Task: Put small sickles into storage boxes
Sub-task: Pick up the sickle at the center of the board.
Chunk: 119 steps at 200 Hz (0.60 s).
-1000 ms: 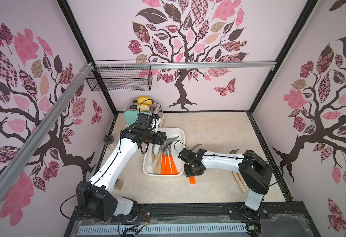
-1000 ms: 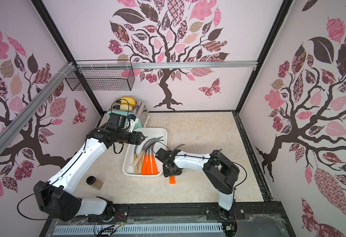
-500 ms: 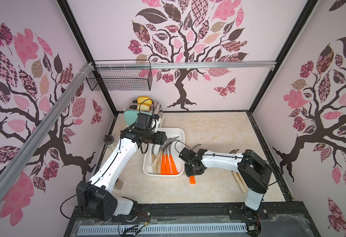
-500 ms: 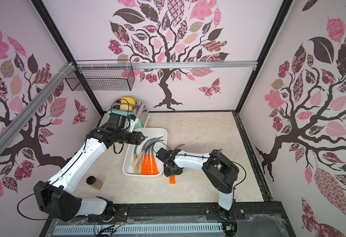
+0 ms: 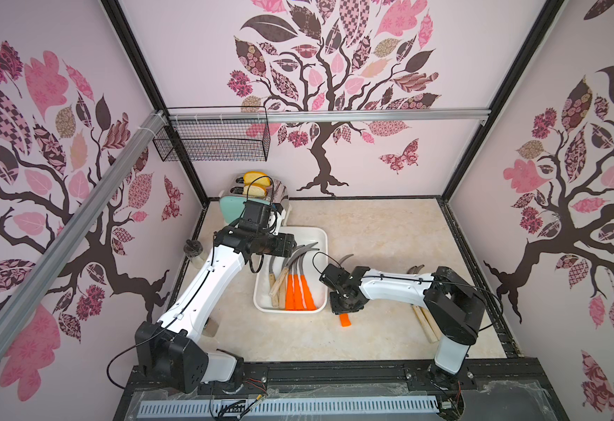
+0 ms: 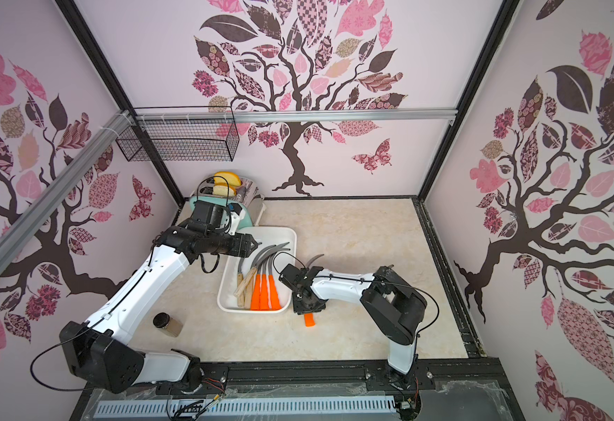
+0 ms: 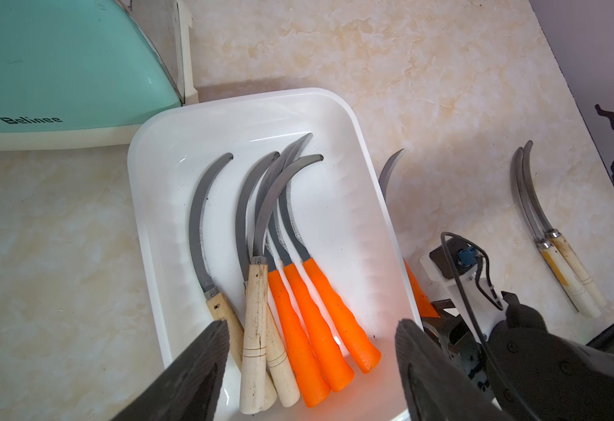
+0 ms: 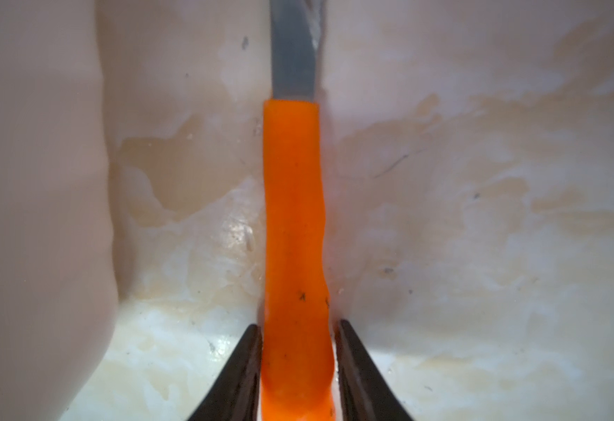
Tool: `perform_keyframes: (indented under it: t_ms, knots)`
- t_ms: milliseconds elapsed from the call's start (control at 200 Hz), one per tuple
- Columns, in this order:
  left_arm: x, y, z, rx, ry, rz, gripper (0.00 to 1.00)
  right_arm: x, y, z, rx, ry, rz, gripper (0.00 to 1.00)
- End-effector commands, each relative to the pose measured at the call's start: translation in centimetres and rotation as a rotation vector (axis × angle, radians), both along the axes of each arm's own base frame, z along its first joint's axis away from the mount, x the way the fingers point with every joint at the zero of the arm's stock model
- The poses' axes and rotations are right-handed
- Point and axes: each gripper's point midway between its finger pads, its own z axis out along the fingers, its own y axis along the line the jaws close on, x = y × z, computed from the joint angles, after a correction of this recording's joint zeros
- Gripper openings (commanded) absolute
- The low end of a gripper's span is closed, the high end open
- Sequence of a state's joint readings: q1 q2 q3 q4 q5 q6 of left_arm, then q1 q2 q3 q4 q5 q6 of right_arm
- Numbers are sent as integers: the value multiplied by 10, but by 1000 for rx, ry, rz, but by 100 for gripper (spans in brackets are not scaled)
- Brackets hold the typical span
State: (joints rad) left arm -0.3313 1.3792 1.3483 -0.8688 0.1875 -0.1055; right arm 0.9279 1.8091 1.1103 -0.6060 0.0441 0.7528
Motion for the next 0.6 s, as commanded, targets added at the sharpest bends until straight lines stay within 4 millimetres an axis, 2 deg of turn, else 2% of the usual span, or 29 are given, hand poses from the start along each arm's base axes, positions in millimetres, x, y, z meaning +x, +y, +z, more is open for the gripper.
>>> perform_keyframes:
  t_ms: [0,485,590]
  knots:
    - [4,-1,10,-17,-24,4,76,-9,-10,-6,-25,36,-15,34]
    - [6,-1,12,-16,-27,6,76,-5,-16,-1,-59,12,3,18]
    - [6,-1,12,-15,-29,8,76,-3,-16,0,-56,7,1,11]
